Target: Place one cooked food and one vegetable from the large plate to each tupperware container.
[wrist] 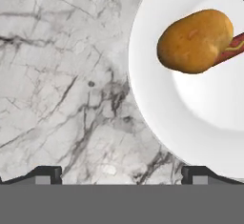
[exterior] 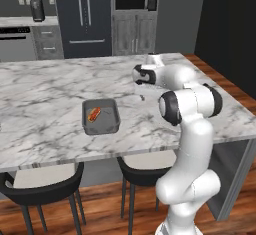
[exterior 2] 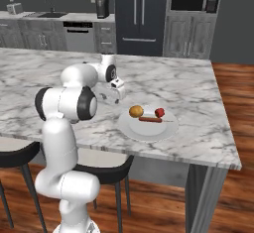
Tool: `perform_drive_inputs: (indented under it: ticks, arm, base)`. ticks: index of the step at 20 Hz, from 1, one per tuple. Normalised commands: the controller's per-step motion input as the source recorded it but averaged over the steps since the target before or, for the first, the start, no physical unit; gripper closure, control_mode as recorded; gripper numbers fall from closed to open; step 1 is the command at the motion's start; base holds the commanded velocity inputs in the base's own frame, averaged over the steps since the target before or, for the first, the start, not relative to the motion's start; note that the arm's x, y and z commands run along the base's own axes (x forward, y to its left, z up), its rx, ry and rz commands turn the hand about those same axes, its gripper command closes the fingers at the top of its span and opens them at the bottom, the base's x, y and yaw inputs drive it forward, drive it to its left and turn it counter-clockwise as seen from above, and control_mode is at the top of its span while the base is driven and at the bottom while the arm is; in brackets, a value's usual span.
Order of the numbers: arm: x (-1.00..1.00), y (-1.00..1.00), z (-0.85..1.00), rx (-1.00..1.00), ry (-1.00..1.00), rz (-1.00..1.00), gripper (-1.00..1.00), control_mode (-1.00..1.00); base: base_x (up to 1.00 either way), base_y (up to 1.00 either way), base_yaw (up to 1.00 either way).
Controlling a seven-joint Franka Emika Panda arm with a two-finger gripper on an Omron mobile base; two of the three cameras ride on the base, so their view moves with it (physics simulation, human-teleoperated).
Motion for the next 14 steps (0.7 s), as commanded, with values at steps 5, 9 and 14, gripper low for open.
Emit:
perform_drive_inputs:
  ticks: [5,9,14]
  arm:
    - [-0.1,-1.0,0.08,0.03,-0.04,-0.06,-1.0,-1.0]
    - [-0.12,-0.83,-0.01,0.03,-0.04,-0.06,-1.0,-1.0]
    - [-0.26,-0.58,0.0,0.03,-0.23,-0.04,-1.0,-1.0]
  base:
    - [0.0,0.0,0.0]
    - [0.0,0.0,0.0]
    - [0.0,0.0,0.0]
